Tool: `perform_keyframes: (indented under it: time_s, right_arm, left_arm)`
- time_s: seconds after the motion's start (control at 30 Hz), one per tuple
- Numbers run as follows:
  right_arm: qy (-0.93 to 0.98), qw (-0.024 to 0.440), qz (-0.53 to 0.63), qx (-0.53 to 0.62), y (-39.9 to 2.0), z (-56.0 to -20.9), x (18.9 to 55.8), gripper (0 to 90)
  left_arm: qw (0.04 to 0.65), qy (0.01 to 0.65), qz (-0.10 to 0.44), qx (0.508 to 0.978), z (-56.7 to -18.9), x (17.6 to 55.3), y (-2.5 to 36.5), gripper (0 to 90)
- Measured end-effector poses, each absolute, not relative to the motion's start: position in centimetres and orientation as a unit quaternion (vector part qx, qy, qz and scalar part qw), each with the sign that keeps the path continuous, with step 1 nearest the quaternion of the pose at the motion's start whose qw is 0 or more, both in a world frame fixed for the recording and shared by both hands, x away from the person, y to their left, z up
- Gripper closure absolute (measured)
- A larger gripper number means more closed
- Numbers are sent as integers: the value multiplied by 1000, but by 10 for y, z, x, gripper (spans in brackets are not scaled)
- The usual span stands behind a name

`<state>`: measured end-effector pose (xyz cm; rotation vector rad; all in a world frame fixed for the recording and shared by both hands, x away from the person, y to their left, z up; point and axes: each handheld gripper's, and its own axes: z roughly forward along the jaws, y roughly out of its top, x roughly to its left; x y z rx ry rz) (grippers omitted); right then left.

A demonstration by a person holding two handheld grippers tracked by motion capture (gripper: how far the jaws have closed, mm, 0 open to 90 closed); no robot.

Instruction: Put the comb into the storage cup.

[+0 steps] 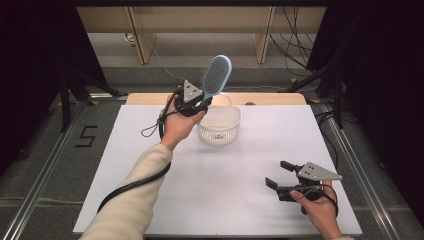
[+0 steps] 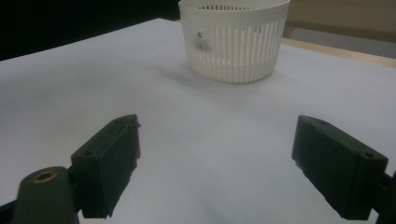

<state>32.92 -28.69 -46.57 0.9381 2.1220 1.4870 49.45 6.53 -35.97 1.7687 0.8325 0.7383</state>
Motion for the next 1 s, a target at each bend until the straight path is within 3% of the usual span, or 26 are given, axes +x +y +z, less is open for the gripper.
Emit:
perform_keyframes:
  time_s: [1.0]
  right_arm:
    - [755,191,531,335,-287,-466,329,159]
  left_arm:
    - [498,331,307,741,-361,506,60,699]
